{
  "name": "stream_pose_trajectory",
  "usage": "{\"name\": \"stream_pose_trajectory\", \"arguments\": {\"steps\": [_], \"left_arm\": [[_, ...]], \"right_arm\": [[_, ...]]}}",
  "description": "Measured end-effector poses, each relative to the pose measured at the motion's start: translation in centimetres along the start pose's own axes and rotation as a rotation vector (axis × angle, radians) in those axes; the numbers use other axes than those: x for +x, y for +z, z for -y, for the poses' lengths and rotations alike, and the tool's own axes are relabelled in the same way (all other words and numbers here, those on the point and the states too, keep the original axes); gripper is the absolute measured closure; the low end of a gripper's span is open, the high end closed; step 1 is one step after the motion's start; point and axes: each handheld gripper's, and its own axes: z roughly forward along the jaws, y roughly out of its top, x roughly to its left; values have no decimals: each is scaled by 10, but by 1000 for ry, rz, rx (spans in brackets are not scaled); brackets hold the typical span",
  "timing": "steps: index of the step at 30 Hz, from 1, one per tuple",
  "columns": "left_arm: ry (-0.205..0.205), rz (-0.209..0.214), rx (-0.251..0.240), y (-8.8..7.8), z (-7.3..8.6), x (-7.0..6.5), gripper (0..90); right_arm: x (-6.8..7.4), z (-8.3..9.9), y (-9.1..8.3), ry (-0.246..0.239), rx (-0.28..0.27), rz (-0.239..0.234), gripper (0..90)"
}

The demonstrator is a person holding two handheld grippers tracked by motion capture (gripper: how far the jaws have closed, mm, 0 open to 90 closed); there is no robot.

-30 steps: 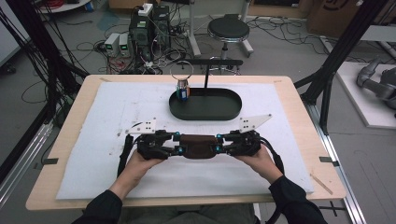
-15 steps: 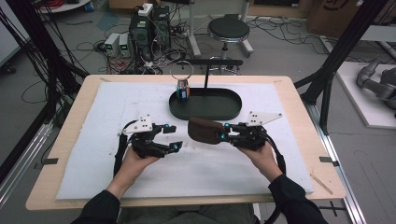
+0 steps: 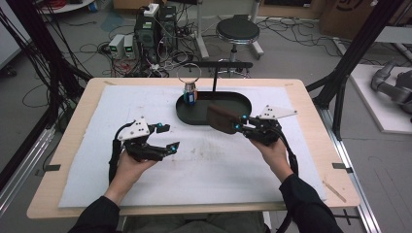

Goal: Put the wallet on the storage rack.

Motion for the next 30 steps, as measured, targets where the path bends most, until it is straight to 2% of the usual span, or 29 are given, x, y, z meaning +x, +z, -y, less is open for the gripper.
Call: {"name": "stream_pose_trajectory", "arguments": {"steps": [3,7,10,12,17,22,26,30], "left_arm": [[0,-21,-1,-3,0,2,262],[-6,-66,0,-11,3,8,261],[-15,-78,-5,-15,4,11,261],[-20,-80,-5,-16,6,12,262],[-29,-86,0,-18,9,16,262],[-33,-88,-4,-20,10,17,262],[-32,-88,-4,-20,11,17,262],[-35,-88,-3,-20,11,17,262]], "right_arm": [[-5,-3,3,-1,5,17,719],[-14,-8,12,-4,11,67,719],[-20,-9,19,-4,17,86,719],[-23,-9,24,-6,31,101,719],[-30,-10,37,-10,23,144,719],[-35,-9,52,24,24,170,719],[-36,-5,65,-3,11,211,719],[-39,1,79,-9,49,244,718]]}}
